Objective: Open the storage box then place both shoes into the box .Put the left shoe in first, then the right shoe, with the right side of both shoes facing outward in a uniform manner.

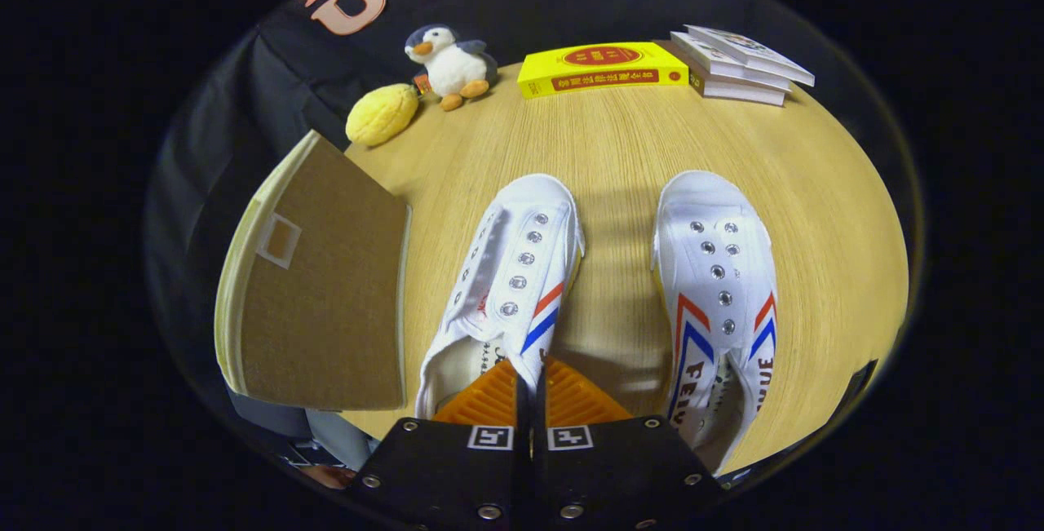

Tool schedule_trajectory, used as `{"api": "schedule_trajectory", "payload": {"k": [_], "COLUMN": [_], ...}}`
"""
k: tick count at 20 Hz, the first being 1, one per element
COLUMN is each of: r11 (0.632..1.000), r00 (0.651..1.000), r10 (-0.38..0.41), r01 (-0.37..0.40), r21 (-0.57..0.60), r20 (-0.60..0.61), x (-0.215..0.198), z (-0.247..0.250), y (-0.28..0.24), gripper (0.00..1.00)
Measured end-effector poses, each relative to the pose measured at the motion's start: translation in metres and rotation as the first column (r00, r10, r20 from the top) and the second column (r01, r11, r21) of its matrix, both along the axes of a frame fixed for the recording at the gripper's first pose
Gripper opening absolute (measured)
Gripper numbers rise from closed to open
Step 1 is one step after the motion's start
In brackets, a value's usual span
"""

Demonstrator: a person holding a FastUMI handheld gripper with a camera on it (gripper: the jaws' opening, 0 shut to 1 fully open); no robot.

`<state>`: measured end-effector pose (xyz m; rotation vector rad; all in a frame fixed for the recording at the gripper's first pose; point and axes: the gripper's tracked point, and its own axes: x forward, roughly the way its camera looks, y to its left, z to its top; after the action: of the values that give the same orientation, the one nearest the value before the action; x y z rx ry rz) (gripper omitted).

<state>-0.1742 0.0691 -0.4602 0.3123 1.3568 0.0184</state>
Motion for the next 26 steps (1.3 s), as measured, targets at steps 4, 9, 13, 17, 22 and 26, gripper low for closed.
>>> {"api": "schedule_trajectory", "payload": {"k": [4,9,13,17,22,26], "r11": [0.996,0.99,0.991,1.0,0.999,0.986], "r00": [1.0,0.998,0.997,1.0,0.999,0.996], "r10": [-0.012,0.045,0.072,0.016,-0.026,-0.082], "r01": [0.015,-0.038,-0.068,-0.016,0.027,0.077], "r21": [-0.091,-0.138,-0.112,-0.024,0.033,0.146], "r20": [0.028,0.046,0.031,-0.006,-0.021,0.031], "x": [0.008,0.017,0.024,0.024,0.024,0.043], "z": [-0.004,-0.024,-0.037,-0.04,-0.024,0.004], "y": [-0.024,-0.032,-0.027,-0.025,-0.011,0.018], "gripper": [0.01,0.03,0.31,0.25,0.03,0.02]}}
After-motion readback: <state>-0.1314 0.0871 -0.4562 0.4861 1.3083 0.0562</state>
